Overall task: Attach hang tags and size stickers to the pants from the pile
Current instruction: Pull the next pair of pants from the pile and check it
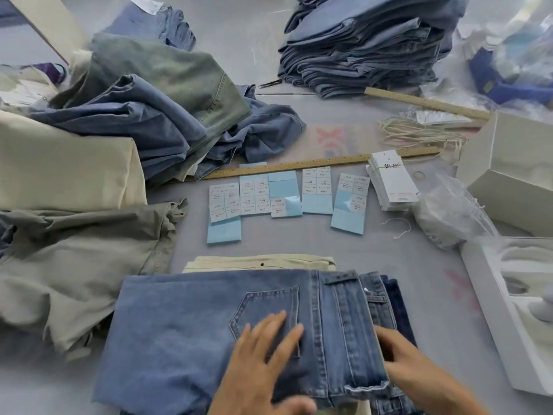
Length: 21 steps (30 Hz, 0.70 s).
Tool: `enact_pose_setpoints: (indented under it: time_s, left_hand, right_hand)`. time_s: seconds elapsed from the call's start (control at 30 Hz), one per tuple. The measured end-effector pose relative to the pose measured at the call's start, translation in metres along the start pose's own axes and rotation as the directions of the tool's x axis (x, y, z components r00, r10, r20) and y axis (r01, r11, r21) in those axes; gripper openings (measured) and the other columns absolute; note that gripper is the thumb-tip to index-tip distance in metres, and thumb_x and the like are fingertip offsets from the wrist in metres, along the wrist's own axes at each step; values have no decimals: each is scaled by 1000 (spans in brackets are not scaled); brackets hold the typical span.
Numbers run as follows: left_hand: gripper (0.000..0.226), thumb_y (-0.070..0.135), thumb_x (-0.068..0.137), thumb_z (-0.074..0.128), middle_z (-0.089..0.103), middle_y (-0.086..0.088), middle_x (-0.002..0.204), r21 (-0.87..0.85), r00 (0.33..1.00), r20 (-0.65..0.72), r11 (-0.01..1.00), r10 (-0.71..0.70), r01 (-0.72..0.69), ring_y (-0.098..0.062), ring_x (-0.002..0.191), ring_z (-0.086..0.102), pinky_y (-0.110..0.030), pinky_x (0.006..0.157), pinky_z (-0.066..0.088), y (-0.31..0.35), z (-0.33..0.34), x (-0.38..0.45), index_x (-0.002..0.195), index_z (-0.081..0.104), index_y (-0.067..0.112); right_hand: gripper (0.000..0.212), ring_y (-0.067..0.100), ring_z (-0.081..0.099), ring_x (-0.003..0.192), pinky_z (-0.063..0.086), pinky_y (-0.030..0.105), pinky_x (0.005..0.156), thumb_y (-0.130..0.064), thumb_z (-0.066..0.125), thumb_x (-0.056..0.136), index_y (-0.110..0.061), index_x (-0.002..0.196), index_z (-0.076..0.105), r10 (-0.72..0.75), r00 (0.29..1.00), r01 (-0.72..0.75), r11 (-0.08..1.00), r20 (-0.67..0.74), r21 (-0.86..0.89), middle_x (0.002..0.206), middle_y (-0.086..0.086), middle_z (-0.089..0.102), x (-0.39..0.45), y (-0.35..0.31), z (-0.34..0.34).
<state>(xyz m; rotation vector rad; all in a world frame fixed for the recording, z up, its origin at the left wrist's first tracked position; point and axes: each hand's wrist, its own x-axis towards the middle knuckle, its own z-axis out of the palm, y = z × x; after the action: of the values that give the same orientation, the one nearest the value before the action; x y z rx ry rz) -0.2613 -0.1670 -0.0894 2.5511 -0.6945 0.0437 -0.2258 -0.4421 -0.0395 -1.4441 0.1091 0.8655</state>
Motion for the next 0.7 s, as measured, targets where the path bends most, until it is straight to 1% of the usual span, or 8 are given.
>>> enact_pose_setpoints:
  time_s: [0.13, 0.23, 0.3, 0.4, 0.47, 0.53, 0.6, 0.7]
  left_hand:
    - [81, 63, 75, 78, 64, -7, 139, 230, 970, 238, 973, -46, -10, -31, 124, 64, -56, 107, 30, 13, 13, -4, 144, 47, 36]
    - [82, 72, 74, 73, 64, -5, 139, 215, 970, 240, 976, -29, -24, -28, 124, 64, -53, 101, 37, 11, 12, -8, 143, 47, 37]
    - [46, 63, 93, 55, 70, 3, 129, 104, 970, 243, 993, 31, -58, -17, 115, 70, -45, 98, 49, 7, 3, -6, 134, 56, 41]
    - [45, 63, 105, 33, 67, 17, 112, -126, 998, 53, 992, -20, 27, -3, 100, 65, -24, 86, 49, 7, -14, 19, 112, 72, 42]
    - [43, 58, 104, 42, 57, 12, 127, -256, 995, -87, 967, -41, 17, -6, 111, 54, -24, 92, 42, 6, -20, 54, 132, 64, 33]
    - [58, 55, 101, 46, 42, 11, 148, -170, 1000, -15, 985, 3, -5, -9, 134, 39, -26, 111, 32, 4, -21, 97, 153, 41, 29]
    - [63, 58, 97, 53, 36, 15, 152, -119, 973, 204, 989, 108, -84, -10, 143, 30, -31, 119, 26, -3, -15, 136, 153, 36, 35]
    - [24, 38, 92, 71, 59, 19, 110, -383, 923, 323, 921, 210, -76, -7, 105, 57, -30, 88, 47, -11, -12, 154, 111, 56, 41]
  right_hand:
    - [55, 2, 66, 115, 55, 25, 96, -47, 74, 84, -30, 133, 58, 102, 992, -108, 991, -76, -84, 123, -22, 69, 9, -19, 3]
    - [33, 7, 68, 114, 55, 25, 96, -38, 78, 89, -34, 121, 71, 9, 1000, -11, 962, -6, -272, 121, -13, 73, 8, -33, 20]
    - [35, 7, 67, 116, 54, 23, 96, -34, 80, 88, -44, 120, 70, -45, 997, 29, 967, -58, -255, 123, -13, 72, 0, -31, 27]
    - [45, 6, 61, 126, 50, 21, 101, -33, 77, 92, -41, 134, 63, -121, 987, 100, 978, -105, -182, 135, -13, 65, -10, -19, 28]
    - [41, 8, 60, 127, 50, 21, 101, -42, 73, 93, -37, 134, 65, -116, 984, 109, 992, -136, -57, 136, -11, 65, -14, -15, 32]
    - [38, 11, 62, 126, 50, 20, 101, -48, 72, 92, -39, 129, 68, -103, 979, 104, 995, -176, -4, 132, -10, 68, -14, -11, 35]
    - [39, 9, 58, 131, 47, 21, 105, -40, 73, 94, -38, 132, 67, -154, 966, 137, 986, -210, -92, 138, -12, 64, -12, -4, 35]
    - [42, 5, 50, 137, 44, 21, 108, -35, 76, 93, -37, 133, 66, -250, 936, 199, 956, -249, -214, 148, -17, 54, -9, -4, 35]
